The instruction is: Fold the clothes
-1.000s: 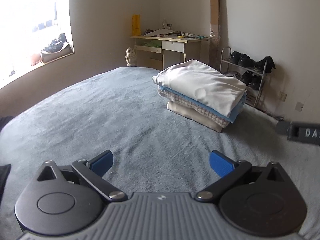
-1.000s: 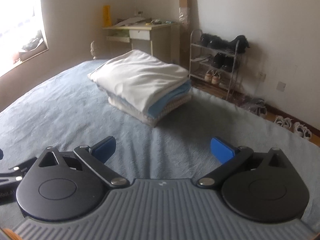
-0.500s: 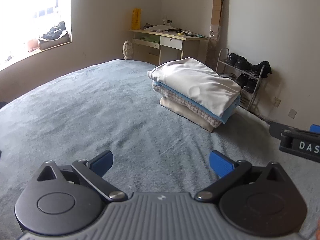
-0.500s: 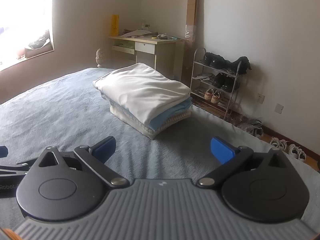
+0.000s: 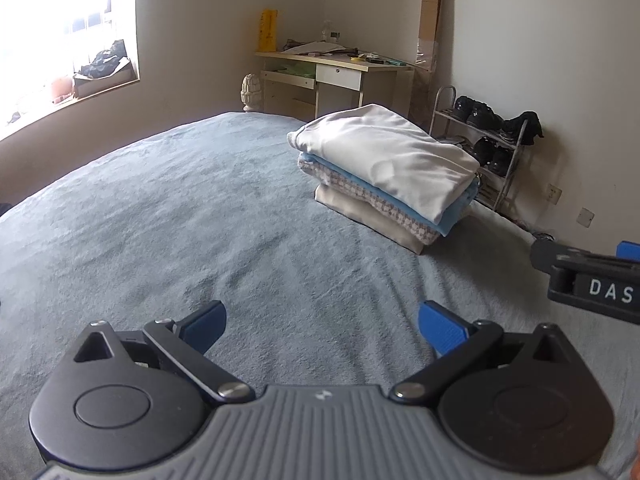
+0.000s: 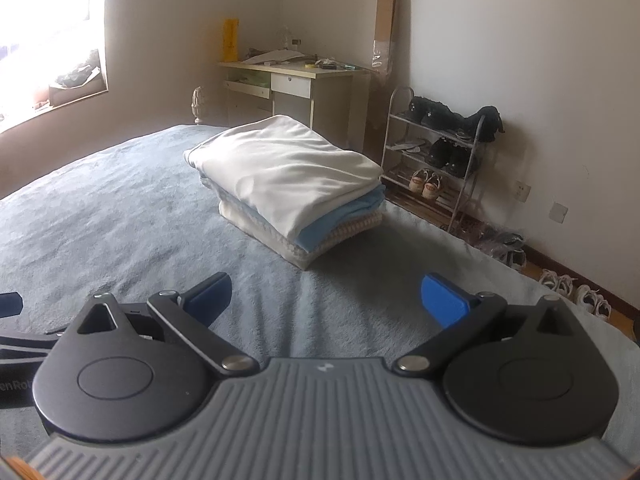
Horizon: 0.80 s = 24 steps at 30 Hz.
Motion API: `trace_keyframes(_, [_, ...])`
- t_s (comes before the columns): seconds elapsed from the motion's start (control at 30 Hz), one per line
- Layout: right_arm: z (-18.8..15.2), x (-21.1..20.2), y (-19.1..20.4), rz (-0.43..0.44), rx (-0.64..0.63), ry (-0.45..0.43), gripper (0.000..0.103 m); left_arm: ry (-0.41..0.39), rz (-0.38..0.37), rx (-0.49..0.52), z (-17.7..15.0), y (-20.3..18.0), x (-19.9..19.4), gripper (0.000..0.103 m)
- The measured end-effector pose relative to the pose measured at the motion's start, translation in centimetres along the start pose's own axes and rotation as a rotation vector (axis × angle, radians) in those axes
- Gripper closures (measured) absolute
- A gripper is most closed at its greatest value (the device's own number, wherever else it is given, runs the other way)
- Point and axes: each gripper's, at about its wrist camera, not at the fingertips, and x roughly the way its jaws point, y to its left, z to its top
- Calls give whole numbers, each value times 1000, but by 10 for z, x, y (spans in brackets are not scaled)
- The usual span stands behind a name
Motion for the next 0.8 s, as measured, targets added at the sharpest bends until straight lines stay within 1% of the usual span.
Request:
trace_keyframes(0.3, [-1,0,5,3,-35,7,1,4,3,-15,2,1,0,0])
trace_keyframes(0.63, [-1,-4,7,3,-46,-3,1,1,-16,-25,3,1,-1,1])
trace_keyframes(0.8, [-1,-4,6,4,-49,-4,1,12,-24,-34,3,2,1,1])
